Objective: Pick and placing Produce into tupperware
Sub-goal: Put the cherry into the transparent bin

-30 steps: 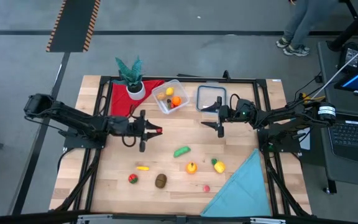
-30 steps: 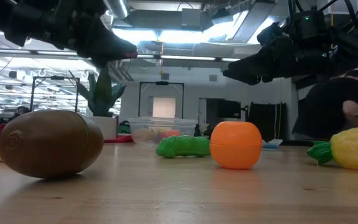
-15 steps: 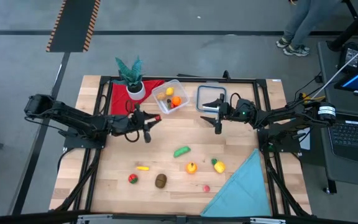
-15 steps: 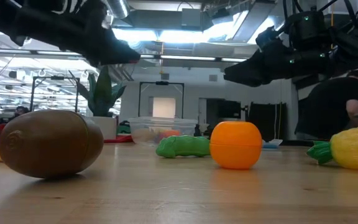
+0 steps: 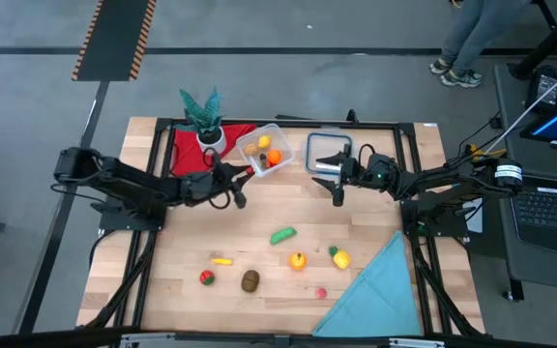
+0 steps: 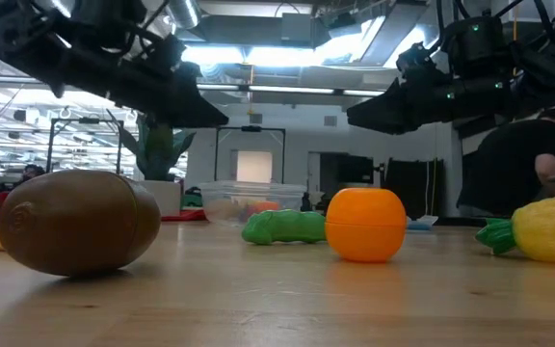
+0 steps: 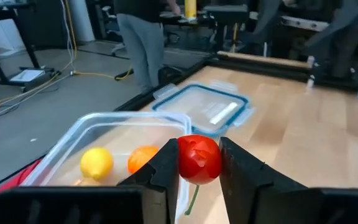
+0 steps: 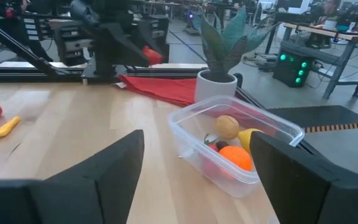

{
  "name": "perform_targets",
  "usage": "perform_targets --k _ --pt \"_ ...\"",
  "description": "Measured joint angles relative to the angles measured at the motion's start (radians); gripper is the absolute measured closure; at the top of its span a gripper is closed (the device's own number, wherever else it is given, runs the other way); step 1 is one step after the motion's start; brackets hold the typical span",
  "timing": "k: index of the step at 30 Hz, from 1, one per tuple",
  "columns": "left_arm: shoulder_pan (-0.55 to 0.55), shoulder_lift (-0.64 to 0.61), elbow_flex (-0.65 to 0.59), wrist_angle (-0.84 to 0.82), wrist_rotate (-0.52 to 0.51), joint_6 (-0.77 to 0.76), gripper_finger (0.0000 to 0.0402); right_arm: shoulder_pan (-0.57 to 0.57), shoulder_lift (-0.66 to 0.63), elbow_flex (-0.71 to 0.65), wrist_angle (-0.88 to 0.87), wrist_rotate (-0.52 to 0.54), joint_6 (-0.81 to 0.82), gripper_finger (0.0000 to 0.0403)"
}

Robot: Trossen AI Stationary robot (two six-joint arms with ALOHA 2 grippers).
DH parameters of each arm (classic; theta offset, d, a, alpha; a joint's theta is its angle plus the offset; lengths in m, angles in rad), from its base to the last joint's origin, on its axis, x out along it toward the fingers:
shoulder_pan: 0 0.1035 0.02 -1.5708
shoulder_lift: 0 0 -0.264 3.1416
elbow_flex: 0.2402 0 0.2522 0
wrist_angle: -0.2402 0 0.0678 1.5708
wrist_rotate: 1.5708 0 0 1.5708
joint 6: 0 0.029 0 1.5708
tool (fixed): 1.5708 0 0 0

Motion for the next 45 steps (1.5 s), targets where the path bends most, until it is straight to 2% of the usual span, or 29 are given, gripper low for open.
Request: perform_targets --k 5,10,16,24,32,41,45 --pt "0.072 0.057 0.005 0.056 0.009 0.0 0.0311 0.0 0.0 0.0 0.0 0.0 -0.001 0.0108" --pt "0.161 0.104 0.058 0.056 0.118 0.007 0.0319 -0.001 0.0 0.0 0.0 0.0 -0.007 0.0108" --pt "0.267 0.174 0.156 0.036 0.203 0.049 0.0311 -0.001 0.0 0.0 0.0 0.0 -0.023 0.0108" --pt "0.368 0.279 0.288 -0.006 0.323 0.083 0.032 -0.001 0.0 0.0 -0.001 0.0 -0.023 0.0108" --pt "0.385 0.293 0.376 -0.237 0.342 0.084 0.0312 -0.001 0.0 0.0 -0.01 0.0 -0.023 0.0108" --pt "0.389 0.291 0.608 -0.818 0.345 0.085 0.0314 -0.001 0.0 0.0 -0.01 0.0 -0.022 0.0108" --pt "0.4 0.295 0.701 -0.964 0.358 0.115 0.0314 -0.001 0.0 0.0 -0.011 0.0 -0.022 0.0108"
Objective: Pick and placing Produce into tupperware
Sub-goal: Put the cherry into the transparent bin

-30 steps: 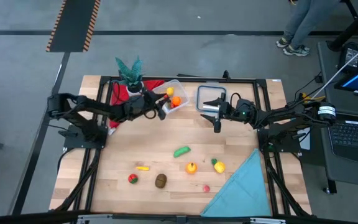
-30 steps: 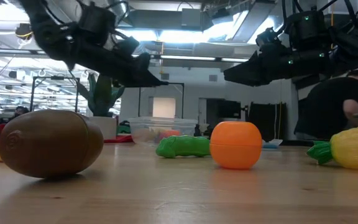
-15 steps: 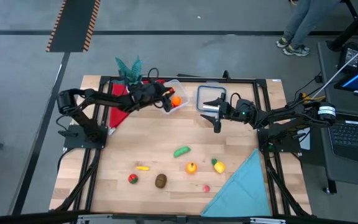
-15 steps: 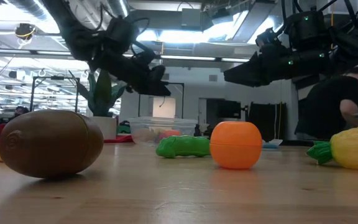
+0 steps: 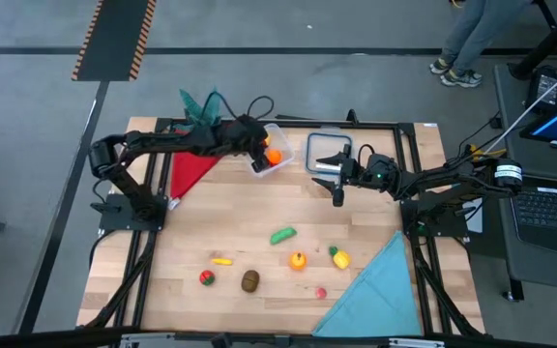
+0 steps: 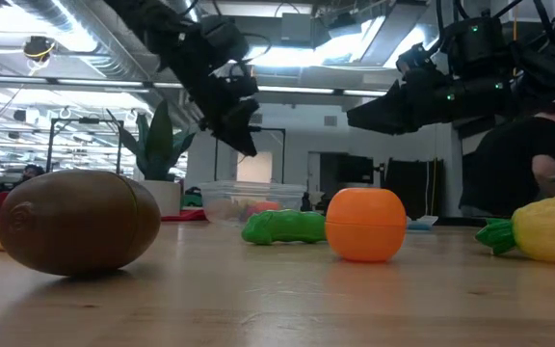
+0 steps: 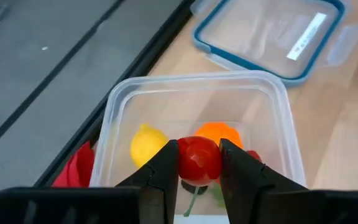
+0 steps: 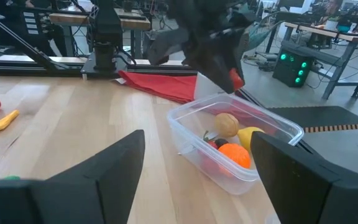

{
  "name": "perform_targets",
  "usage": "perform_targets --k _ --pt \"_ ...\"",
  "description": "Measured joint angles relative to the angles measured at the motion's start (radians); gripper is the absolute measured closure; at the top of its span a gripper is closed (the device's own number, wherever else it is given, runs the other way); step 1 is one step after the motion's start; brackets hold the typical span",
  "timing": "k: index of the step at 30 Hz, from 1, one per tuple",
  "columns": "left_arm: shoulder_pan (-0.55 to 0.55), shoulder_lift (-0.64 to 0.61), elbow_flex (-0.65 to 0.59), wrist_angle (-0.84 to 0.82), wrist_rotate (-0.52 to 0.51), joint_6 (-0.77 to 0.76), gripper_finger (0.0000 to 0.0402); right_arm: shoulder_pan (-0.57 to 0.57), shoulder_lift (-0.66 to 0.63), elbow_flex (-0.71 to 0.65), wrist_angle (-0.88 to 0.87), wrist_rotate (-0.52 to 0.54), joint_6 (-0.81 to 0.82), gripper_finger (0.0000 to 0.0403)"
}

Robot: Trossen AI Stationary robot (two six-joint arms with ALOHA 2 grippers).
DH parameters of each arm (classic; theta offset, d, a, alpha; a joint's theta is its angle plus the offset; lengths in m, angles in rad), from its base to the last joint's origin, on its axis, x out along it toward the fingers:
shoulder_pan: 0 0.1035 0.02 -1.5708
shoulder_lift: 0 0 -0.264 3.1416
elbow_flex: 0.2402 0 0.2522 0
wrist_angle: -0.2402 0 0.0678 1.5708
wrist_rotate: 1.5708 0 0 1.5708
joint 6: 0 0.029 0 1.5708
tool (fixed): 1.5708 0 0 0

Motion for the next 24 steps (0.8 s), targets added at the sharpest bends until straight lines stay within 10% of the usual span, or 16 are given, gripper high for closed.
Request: perform_targets --k 24 --pt "0.036 0.146 0.146 -0.193 0.035 0.046 0.0309 0.0 0.0 0.0 -0.022 0.0 -0.002 0.0108"
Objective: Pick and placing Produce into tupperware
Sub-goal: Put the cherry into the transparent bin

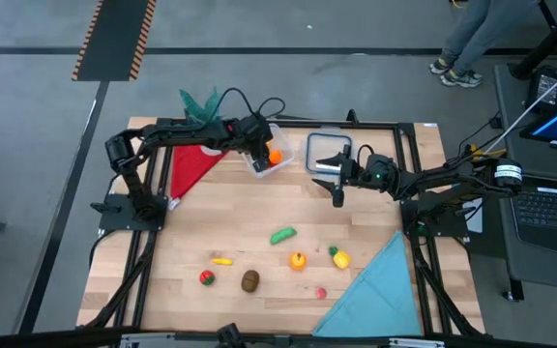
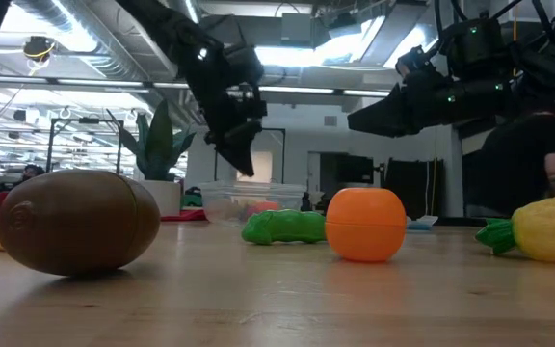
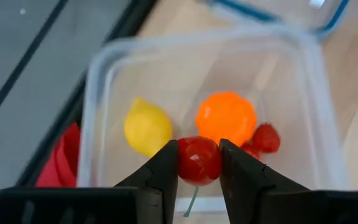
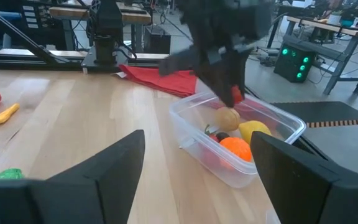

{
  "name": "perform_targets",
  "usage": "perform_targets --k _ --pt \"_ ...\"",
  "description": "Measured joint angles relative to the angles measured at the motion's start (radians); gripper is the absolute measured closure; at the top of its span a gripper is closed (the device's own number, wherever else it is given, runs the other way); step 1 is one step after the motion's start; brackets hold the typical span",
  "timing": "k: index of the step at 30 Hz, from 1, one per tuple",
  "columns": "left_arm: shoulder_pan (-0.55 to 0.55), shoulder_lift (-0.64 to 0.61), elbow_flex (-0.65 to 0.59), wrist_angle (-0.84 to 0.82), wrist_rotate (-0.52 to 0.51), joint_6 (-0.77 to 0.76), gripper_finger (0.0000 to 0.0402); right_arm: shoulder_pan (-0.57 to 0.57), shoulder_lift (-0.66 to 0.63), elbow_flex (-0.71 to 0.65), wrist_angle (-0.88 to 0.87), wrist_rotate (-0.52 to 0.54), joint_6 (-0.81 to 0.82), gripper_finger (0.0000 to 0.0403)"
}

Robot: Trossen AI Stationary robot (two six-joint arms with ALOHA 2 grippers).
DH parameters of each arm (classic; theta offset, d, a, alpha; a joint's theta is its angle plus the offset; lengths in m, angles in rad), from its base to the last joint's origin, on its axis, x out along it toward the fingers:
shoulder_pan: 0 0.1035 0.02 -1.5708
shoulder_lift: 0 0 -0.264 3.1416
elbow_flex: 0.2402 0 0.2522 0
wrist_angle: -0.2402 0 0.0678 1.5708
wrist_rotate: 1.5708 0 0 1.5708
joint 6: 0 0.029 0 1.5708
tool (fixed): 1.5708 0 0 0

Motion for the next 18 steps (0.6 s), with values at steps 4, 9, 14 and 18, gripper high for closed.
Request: perform_targets --k 4,9,14,18 --pt "0.0 0.056 0.0 0.0 0.0 0.023 0.0312 0.0 0.0 0.0 -0.006 0.0 -0.001 0.0108" --pt "0.005 0.073 0.0 0.007 -0.004 0.07 0.0304 0.0 0.0 0.0 -0.005 0.0 -0.002 0.0108" --pt "0.006 0.071 0.0 0.014 -0.004 0.078 0.0266 0.0 0.0 0.0 -0.006 0.0 -0.002 0.0108" --pt "0.004 0.07 0.0 0.014 -0.004 0.095 0.0242 0.0 0.0 0.0 -0.006 0.0 -0.002 0.0108"
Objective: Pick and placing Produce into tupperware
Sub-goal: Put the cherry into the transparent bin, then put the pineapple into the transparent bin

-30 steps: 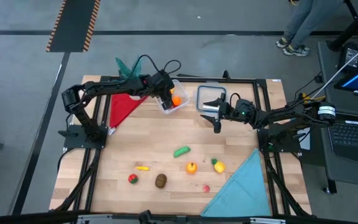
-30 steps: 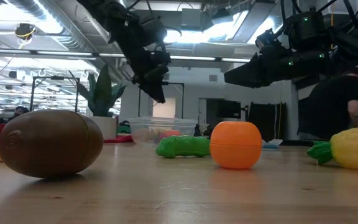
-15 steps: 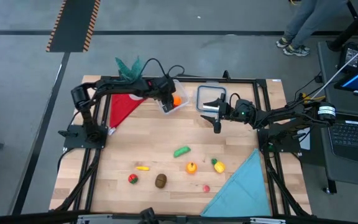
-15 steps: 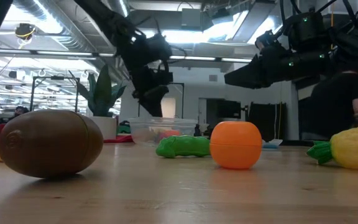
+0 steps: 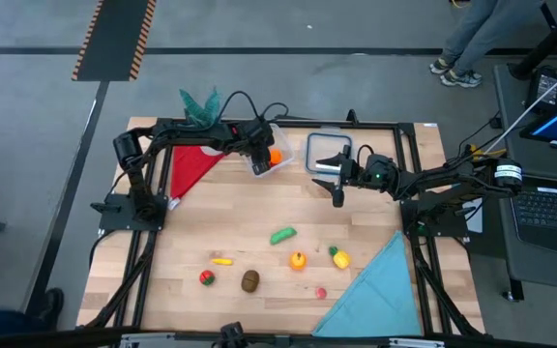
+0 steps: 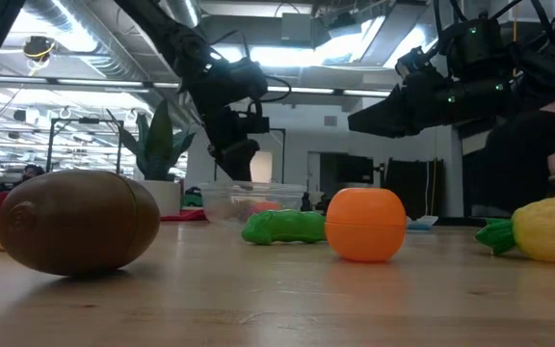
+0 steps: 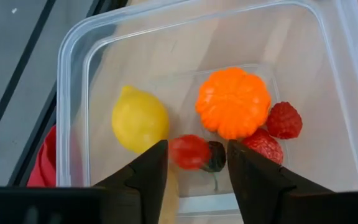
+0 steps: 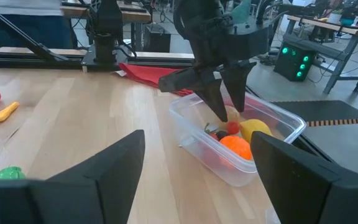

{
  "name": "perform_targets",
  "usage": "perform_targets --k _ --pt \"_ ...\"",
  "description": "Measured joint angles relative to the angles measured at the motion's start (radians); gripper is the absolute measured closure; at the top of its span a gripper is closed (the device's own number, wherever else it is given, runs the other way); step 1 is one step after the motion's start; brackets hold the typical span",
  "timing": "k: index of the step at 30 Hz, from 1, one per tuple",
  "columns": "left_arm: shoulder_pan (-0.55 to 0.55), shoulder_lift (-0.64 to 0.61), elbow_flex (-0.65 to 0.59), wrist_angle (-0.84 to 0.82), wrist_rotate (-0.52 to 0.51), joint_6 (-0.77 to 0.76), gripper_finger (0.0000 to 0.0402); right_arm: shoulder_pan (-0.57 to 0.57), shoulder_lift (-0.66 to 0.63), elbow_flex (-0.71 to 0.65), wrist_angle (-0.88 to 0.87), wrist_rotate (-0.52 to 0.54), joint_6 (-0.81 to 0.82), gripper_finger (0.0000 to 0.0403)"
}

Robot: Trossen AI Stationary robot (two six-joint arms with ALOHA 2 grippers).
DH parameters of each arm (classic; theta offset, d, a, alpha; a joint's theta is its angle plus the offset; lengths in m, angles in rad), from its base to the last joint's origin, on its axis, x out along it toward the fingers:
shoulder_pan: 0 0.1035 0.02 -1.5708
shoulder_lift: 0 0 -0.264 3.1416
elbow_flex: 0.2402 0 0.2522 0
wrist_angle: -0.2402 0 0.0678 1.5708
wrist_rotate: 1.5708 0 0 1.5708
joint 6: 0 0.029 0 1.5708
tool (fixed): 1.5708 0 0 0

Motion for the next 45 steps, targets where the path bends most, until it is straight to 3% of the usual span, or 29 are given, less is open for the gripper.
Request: perform_targets --k 7,16,22,25,32,37,40,45 --pt "0.0 -0.006 0.0 -0.002 0.0 0.008 0.0227 0.0 0.0 0.0 0.0 0.0 -0.002 0.0108" --pt "-0.055 -0.154 -0.005 0.04 0.032 0.071 0.0238 -0.015 0.0 0.0 0.017 0.008 -0.117 0.0108" --pt "-0.113 -0.249 -0.138 0.285 0.151 0.084 0.0234 -0.019 -0.009 0.0 0.07 0.008 -0.127 0.0108" --pt "-0.15 -0.306 -0.228 0.409 0.157 0.084 0.0231 -0.019 -0.032 0.0 0.073 -0.007 -0.113 0.0108" --pt "-0.249 -0.453 -0.484 0.797 0.16 0.069 0.024 -0.018 -0.065 0.0 0.008 -0.175 -0.07 0.0108" --pt "-0.322 -0.508 -0.656 1.053 0.158 0.053 0.0247 -0.019 -0.086 0.0 -0.008 -0.186 -0.074 0.0108" --pt "-0.356 -0.515 -0.747 1.212 0.161 0.054 0.025 -0.019 -0.09 0.0 -0.007 -0.265 -0.084 0.0108" --pt "-0.378 -0.515 -0.824 1.299 0.158 0.057 0.0256 -0.02 -0.091 0.0 -0.015 -0.292 -0.082 0.0108"
